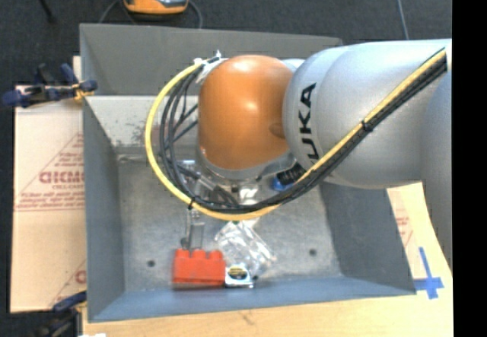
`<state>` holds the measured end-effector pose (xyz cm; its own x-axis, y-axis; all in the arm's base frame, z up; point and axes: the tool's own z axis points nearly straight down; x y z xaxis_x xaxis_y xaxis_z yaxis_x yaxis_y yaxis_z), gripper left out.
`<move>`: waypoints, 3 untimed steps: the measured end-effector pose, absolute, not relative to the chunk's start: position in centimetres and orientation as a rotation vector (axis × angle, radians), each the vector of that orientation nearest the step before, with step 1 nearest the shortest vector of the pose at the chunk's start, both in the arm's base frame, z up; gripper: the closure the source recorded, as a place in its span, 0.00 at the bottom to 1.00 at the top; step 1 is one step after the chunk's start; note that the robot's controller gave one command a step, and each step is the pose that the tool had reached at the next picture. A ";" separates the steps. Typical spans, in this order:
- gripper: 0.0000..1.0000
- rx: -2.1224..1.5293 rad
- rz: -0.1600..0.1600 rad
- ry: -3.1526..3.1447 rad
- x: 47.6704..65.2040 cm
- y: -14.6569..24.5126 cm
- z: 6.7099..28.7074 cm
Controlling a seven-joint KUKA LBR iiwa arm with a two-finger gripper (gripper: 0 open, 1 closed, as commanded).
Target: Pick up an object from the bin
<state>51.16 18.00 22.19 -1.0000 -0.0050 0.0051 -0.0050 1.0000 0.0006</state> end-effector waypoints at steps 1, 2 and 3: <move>0.00 -0.075 0.003 -3.132 46.9 14.9 12.3; 0.00 0.046 0.002 -3.138 48.4 14.3 6.9; 1.00 0.041 -0.003 -3.139 48.5 14.4 7.3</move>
Offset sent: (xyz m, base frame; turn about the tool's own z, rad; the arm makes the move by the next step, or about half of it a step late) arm -0.0396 -0.0294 -0.0940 0.0571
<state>48.46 14.43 7.27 -0.9997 -0.0261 0.0024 -0.0261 0.9997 0.0021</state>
